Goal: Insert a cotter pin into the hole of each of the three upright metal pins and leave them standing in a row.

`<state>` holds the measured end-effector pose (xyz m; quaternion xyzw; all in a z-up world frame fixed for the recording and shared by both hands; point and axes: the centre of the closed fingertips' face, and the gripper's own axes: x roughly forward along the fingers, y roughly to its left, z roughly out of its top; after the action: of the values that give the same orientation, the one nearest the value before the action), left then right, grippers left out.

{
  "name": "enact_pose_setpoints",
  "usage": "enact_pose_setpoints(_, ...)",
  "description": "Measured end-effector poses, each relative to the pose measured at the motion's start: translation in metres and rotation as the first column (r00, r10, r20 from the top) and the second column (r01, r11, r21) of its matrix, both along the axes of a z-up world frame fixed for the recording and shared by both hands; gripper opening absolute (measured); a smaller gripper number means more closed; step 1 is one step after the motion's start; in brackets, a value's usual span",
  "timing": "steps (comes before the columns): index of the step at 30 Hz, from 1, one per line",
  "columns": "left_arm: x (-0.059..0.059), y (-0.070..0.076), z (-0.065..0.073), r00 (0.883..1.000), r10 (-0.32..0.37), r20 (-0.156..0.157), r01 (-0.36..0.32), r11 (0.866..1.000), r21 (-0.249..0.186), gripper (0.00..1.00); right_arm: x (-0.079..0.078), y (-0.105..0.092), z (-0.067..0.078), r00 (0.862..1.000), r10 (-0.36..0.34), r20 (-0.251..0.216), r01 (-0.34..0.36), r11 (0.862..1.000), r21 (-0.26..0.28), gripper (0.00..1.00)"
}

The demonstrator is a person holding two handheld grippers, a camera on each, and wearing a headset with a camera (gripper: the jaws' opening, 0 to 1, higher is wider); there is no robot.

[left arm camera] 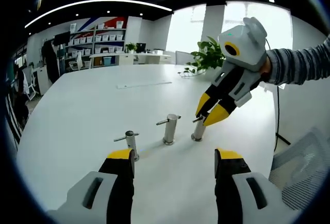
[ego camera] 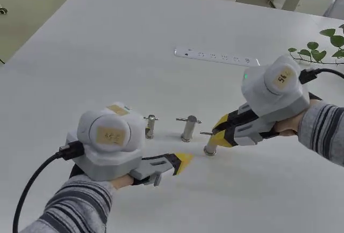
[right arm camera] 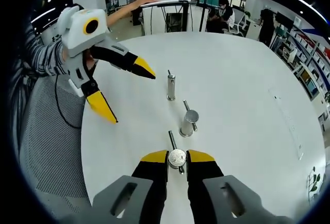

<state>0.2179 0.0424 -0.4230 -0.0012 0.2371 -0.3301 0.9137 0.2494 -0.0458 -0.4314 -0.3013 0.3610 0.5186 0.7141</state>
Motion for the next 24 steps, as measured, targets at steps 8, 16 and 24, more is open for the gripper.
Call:
enact_pose_setpoints(8, -0.002, 0.009, 0.013, 0.998, -0.004, 0.061, 0.004, 1.0, 0.004, 0.69, 0.013, -0.013, -0.003, 1.0, -0.007, 0.01, 0.007, 1.0, -0.025, 0.08)
enact_pose_setpoints(16, 0.002, 0.017, 0.017, 0.997, 0.015, 0.074, -0.015, 1.0, -0.007, 0.77, 0.022, -0.022, -0.009, 1.0, -0.01, 0.001, 0.01, 0.999, -0.046, 0.08)
enact_pose_setpoints(24, 0.005, 0.023, 0.017, 0.997, 0.029, 0.078, -0.028, 1.0, -0.014, 0.85, 0.027, -0.026, -0.012, 1.0, -0.015, 0.0, 0.015, 0.998, -0.059, 0.08)
